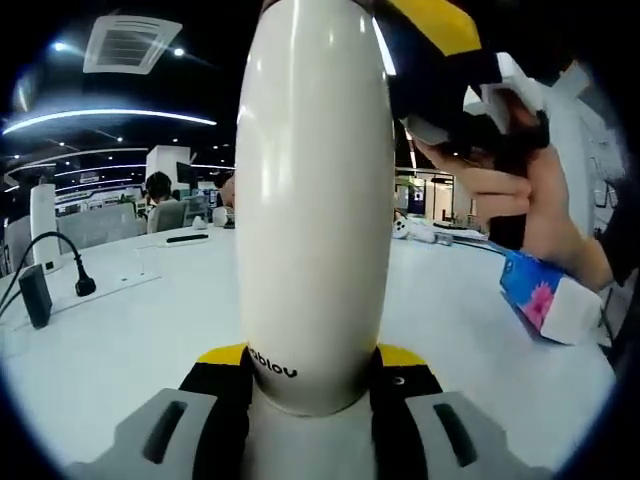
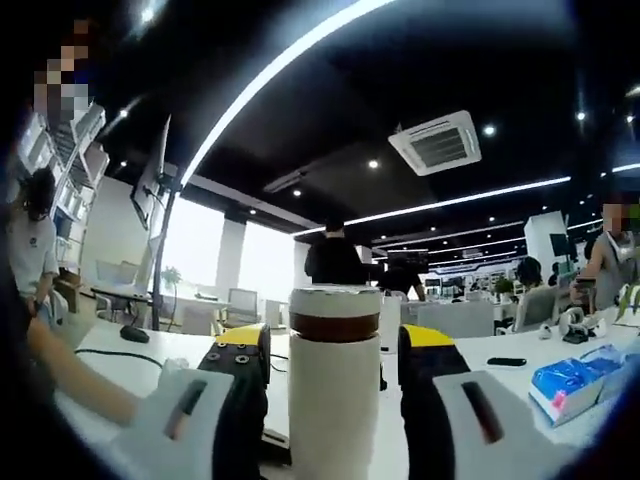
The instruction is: Grasp the water cup twist off the cup lid place the cup lid on the table
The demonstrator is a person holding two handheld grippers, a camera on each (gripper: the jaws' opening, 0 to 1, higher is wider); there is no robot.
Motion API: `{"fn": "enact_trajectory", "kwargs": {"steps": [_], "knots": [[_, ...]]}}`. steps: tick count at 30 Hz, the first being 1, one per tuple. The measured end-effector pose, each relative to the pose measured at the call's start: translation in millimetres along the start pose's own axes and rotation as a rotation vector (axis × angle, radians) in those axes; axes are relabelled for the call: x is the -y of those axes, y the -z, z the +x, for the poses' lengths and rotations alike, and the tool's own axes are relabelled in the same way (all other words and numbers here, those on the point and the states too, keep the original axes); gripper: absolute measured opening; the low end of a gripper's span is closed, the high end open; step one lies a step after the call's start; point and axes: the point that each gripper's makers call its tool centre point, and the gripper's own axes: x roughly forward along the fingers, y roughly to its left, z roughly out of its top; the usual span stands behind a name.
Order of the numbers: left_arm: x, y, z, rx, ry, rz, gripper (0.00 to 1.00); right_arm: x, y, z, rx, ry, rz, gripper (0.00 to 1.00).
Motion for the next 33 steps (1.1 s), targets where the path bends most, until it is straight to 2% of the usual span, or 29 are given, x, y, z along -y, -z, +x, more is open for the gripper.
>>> {"fn": "enact_trajectory", "kwargs": {"steps": [13, 21, 26, 33], "knots": [[0.7, -0.2, -0.7, 0.0, -0.004, 0.0, 0.48, -6.6, 3.2, 9.8, -0.009, 0.077, -0.015, 0.53], [1.4, -0.1, -1.0, 0.0, -0.004, -0.001, 0.48, 1.6, -8.9, 15.3, 0.037, 0.145, -0.059, 0.51], [1.1, 0.1, -0.6, 0.0, -0.004, -0.001, 0.48, 1.2, -8.9, 19.4, 0.04, 0.154, -0.101, 0.49], [0.4, 0.4, -0.9, 0.001, -0.004, -0.001, 0.48, 2.3, -8.8, 25.6, 0.047, 0.15, -0.098, 0.46]]}}
